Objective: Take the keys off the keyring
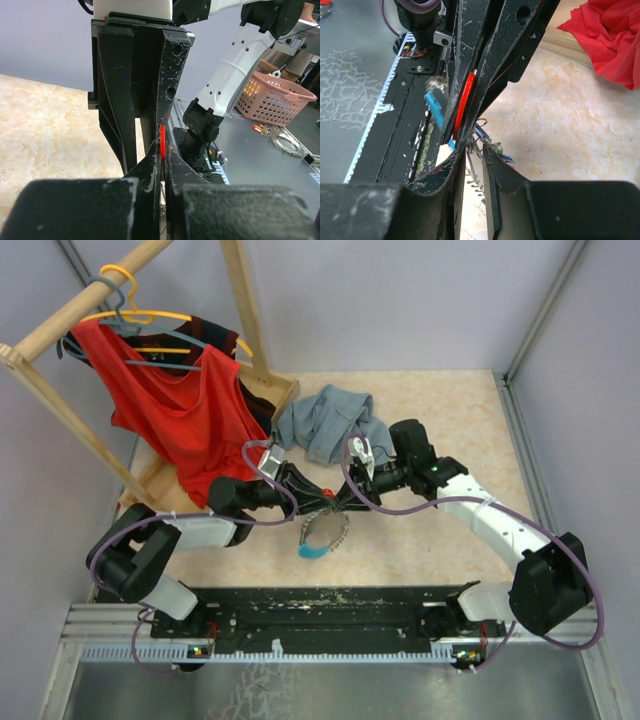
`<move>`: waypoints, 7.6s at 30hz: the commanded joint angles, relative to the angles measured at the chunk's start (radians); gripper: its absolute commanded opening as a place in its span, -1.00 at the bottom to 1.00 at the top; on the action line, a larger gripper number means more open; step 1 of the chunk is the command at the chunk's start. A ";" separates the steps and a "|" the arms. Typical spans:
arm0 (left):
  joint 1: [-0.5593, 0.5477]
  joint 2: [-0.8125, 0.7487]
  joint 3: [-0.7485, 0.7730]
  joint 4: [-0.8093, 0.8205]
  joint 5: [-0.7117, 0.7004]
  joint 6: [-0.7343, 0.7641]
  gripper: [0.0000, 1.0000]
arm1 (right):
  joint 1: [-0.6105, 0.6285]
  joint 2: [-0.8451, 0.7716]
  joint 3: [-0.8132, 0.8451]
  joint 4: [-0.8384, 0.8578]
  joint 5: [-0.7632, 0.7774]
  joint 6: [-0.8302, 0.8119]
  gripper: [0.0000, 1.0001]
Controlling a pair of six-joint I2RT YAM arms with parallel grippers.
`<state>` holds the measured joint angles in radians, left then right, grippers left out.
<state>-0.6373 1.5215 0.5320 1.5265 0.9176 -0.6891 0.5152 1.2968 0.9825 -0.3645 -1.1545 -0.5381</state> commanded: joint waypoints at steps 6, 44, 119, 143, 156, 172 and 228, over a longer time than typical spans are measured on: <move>-0.016 0.007 0.043 0.264 0.001 -0.013 -1.00 | 0.016 -0.022 0.030 0.055 -0.049 0.006 -0.77; 0.042 -0.185 -0.132 0.097 0.019 0.119 -1.00 | -0.008 -0.025 0.037 0.060 0.045 0.046 -1.00; 0.046 -0.215 -0.082 -0.051 0.072 0.220 -1.00 | 0.037 -0.020 0.031 -0.053 -0.149 -0.182 -1.00; 0.047 -0.286 -0.004 -0.270 0.074 0.334 -1.00 | 0.080 0.010 -0.032 0.022 0.007 -0.194 -1.00; 0.002 -0.223 -0.007 -0.158 0.042 0.263 -1.00 | 0.079 0.017 -0.033 0.065 -0.048 -0.125 -0.77; -0.117 -0.337 0.069 -0.618 -0.113 0.572 -1.00 | 0.057 0.011 -0.020 0.066 -0.116 -0.089 -0.57; -0.131 -0.420 0.069 -0.798 -0.187 0.660 -1.00 | 0.011 -0.044 0.040 -0.030 -0.077 -0.109 -0.73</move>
<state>-0.7635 1.1107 0.5751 0.6868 0.7372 -0.0227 0.5354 1.2911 0.9657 -0.4419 -1.1904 -0.6693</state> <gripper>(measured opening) 0.015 0.140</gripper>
